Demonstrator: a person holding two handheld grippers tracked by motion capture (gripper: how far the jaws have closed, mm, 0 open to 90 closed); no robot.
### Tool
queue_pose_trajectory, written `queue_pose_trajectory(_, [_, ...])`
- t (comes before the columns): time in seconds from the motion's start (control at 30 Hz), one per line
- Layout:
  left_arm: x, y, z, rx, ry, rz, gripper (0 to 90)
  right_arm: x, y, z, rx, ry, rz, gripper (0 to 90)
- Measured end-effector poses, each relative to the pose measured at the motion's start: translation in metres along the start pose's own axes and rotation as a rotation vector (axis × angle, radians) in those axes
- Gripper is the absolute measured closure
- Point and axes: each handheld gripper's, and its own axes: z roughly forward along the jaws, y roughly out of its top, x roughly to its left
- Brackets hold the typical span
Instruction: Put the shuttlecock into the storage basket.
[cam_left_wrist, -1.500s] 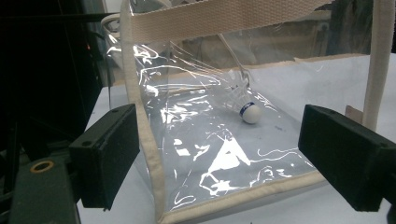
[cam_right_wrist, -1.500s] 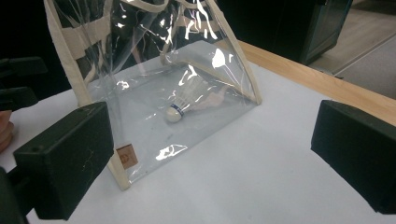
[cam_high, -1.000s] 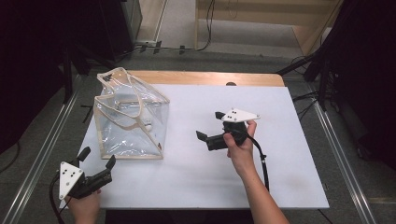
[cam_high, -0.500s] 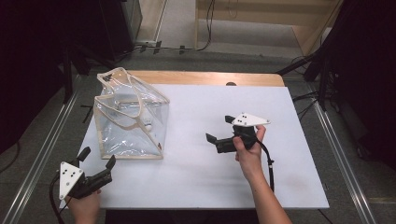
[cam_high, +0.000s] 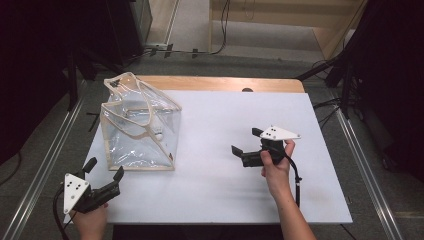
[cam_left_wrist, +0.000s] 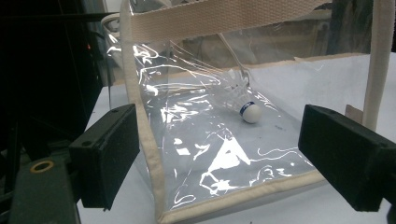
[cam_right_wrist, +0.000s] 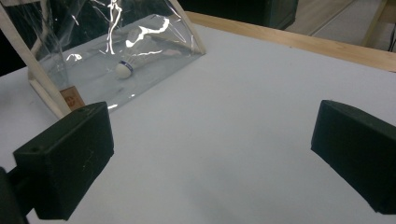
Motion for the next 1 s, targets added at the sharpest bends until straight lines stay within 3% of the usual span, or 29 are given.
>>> queue_pose_trajectory(1.0, [-0.001,0.000,0.000,0.000,0.002,-0.002,13.3,-0.031,-0.031,-0.037,0.011,-0.098,0.026,0.0])
